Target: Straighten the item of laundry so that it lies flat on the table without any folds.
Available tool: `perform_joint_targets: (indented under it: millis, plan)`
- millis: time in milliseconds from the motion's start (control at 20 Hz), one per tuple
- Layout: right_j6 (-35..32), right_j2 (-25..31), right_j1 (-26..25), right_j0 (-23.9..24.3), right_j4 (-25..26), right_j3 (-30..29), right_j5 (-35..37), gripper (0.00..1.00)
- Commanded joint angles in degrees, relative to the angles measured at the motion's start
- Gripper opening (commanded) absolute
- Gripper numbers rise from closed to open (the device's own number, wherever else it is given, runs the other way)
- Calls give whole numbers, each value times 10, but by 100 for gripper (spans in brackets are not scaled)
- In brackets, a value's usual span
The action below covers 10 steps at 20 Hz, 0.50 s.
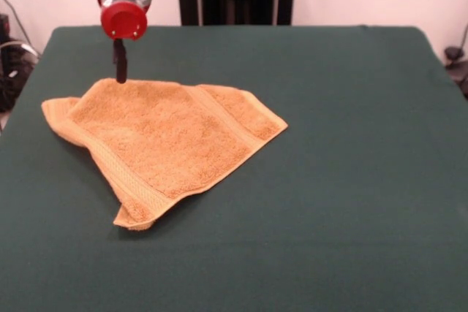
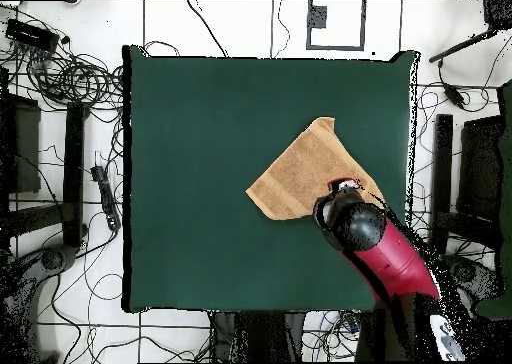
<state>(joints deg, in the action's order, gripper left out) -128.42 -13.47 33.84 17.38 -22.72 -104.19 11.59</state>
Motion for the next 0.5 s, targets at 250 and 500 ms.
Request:
perform_joint_targets:
  millis: [250,500]
  plan:
    - [-63,109,-35,12,13,-11,-35,100]
    - [-64,76,-43,-6,19,7,-42,100]
